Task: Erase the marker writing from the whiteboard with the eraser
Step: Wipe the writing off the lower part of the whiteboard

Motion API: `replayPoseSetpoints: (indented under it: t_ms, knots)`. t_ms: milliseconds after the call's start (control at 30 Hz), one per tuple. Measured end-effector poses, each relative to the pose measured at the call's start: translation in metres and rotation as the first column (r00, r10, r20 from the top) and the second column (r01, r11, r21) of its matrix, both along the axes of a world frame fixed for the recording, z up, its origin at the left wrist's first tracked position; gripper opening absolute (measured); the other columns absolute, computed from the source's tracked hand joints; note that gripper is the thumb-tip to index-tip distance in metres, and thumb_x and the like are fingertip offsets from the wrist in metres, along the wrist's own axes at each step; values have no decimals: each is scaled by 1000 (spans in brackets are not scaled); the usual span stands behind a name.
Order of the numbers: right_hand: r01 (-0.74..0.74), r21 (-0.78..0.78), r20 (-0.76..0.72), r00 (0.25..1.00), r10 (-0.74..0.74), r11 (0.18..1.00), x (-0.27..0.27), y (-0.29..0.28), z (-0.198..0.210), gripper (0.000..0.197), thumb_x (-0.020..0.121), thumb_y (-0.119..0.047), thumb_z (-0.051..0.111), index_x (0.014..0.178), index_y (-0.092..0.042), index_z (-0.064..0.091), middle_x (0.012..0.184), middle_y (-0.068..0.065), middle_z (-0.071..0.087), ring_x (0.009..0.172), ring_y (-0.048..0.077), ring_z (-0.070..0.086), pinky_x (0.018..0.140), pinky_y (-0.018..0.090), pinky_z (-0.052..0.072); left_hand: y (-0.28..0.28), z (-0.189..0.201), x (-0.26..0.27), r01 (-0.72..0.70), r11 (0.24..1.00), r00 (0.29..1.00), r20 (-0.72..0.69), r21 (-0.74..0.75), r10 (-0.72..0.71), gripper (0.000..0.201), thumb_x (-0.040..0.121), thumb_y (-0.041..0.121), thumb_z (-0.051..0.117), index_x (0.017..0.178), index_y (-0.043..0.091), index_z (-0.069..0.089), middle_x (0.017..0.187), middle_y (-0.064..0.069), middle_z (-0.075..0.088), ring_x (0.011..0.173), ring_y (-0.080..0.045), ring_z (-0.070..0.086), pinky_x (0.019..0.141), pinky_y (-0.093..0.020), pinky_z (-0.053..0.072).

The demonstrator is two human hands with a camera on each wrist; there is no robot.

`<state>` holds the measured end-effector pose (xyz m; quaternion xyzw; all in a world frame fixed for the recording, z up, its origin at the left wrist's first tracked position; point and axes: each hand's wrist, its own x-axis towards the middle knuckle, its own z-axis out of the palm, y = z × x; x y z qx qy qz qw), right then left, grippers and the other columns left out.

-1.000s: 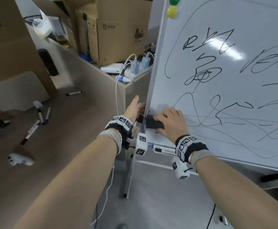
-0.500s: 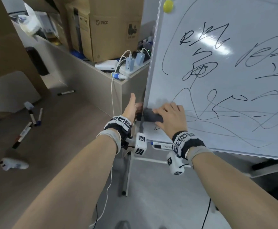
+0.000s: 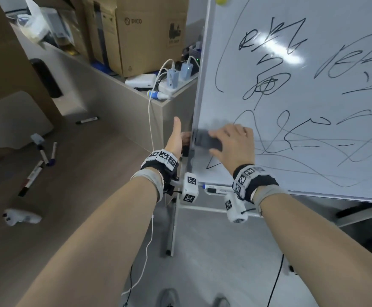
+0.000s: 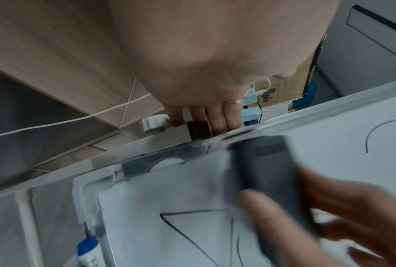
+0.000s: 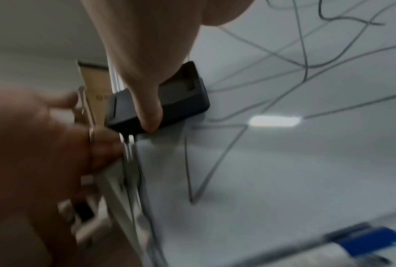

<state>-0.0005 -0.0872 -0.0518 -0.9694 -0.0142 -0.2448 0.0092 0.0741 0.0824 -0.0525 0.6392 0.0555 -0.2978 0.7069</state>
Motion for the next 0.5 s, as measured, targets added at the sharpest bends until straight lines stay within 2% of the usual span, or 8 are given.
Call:
replayPoseSetpoints:
  t_ms: [67, 167, 233, 300, 400, 433, 467, 500]
  knots:
    - [111, 102, 72, 990, -119, 989, 4, -11, 21, 49, 71, -48, 82, 113, -30, 63, 108, -3, 59, 101, 25, 51, 89, 39, 30, -5, 1, -7, -20, 1000, 999, 45, -2, 20, 99, 87, 82, 12, 118, 8, 71, 113, -9, 75, 104, -25, 69, 97, -36, 52]
    - [98, 129, 80, 991, -109, 987, 1, -17, 22, 51, 68, -44, 85, 111, -27, 63, 108, -1, 58, 101, 27, 51, 87, 39, 32, -14, -8, -14, -62, 998, 993, 99, 21, 59, 84, 90, 77, 22, 115, 14, 73, 113, -8, 75, 109, -26, 69, 104, -43, 50]
    - [64, 122, -19, 998, -62, 990, -7, -15, 3, 49, 67, -40, 87, 108, -26, 64, 105, 0, 58, 98, 28, 51, 85, 38, 32, -15, -15, -15, -117, 993, 987, 115, 30, 113, 72, 96, 68, 29, 129, 15, 65, 131, -5, 67, 122, -23, 61, 111, -37, 42]
    - [25, 92, -154, 988, -10, 995, -19, -13, -32, 50, 61, -37, 91, 103, -27, 66, 100, 0, 59, 95, 28, 53, 82, 38, 31, -15, -21, -13, -149, 988, 981, 131, 47, 142, 66, 99, 60, 33, 140, 14, 56, 141, -2, 59, 131, -20, 54, 112, -31, 37]
    - [-52, -2, -299, 953, 49, 999, -41, -13, -81, 61, 40, -36, 98, 92, -28, 65, 94, 0, 60, 89, 29, 57, 77, 39, 36, -17, -29, -8, -175, 981, 969, 193, 86, 156, 62, 102, 53, 34, 147, 12, 47, 148, 1, 51, 138, -18, 46, 118, -35, 30]
    - [-61, -28, -310, 949, 49, 998, -45, -15, -87, 62, 39, -37, 98, 91, -28, 65, 93, 1, 60, 88, 29, 57, 76, 39, 37, -19, -29, -8, -171, 980, 967, 210, 104, 147, 59, 103, 50, 34, 146, 12, 47, 144, 2, 53, 134, -17, 48, 116, -34, 33]
    - [-62, -35, -293, 955, 49, 997, -45, -17, -86, 61, 40, -38, 98, 91, -28, 65, 92, 1, 60, 88, 29, 57, 76, 39, 36, -21, -29, -9, -176, 977, 962, 229, 118, 146, 53, 104, 48, 35, 142, 14, 50, 133, 4, 58, 124, -15, 53, 107, -30, 39]
    - [-52, -34, -250, 967, 41, 998, -42, -19, -79, 60, 42, -38, 98, 92, -28, 66, 91, 1, 61, 88, 29, 58, 77, 39, 33, -24, -29, -9, -193, 973, 956, 247, 128, 157, 43, 104, 47, 37, 133, 19, 53, 115, 9, 61, 107, -10, 58, 93, -24, 43]
